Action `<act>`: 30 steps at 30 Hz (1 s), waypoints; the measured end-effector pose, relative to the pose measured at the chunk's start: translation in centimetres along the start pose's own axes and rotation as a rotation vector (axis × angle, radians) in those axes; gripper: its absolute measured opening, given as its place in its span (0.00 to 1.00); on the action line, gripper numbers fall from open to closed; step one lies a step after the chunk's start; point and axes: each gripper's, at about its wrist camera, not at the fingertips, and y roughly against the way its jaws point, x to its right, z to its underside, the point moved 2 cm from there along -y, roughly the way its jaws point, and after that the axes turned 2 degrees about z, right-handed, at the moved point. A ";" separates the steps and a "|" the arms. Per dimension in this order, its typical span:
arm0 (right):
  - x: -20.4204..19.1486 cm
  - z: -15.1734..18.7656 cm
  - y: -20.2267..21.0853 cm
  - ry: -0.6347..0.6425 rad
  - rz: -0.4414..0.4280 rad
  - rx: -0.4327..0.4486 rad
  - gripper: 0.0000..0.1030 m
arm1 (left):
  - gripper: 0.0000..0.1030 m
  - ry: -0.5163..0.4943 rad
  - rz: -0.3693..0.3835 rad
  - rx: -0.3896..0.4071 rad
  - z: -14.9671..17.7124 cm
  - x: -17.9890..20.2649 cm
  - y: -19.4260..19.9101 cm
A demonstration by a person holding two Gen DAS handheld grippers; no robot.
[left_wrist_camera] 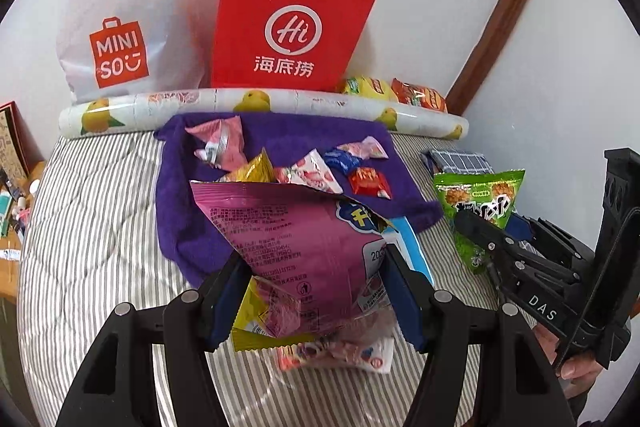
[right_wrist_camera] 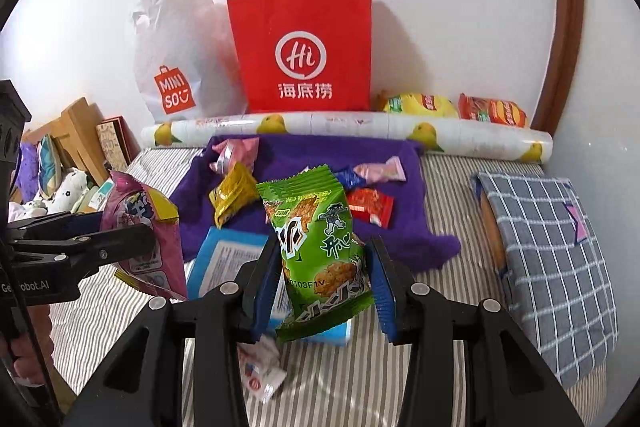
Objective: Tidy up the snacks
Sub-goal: 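Carry the large pink bag and green bag in both tools over the purple towel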
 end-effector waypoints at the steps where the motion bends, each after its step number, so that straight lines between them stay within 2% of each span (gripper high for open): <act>1: 0.1 -0.5 -0.3 0.002 -0.001 0.003 0.41 | 0.61 0.000 -0.003 0.001 -0.4 -0.1 -0.2; 14: 2.3 -6.3 -5.4 -0.012 -0.011 0.031 0.41 | 0.61 -0.027 -0.042 0.013 -6.5 -1.1 -3.5; 18: 3.3 -7.5 -7.7 -0.035 -0.036 0.009 0.41 | 0.61 -0.025 -0.047 0.017 -8.3 -1.5 -4.8; 21: 4.2 -7.8 -9.7 -0.071 -0.075 -0.016 0.41 | 0.61 -0.017 -0.051 0.015 -9.4 -1.8 -5.8; 30: 6.0 -6.4 -13.8 -0.077 -0.082 -0.044 0.41 | 0.61 0.003 -0.061 -0.011 -11.7 -2.9 -10.3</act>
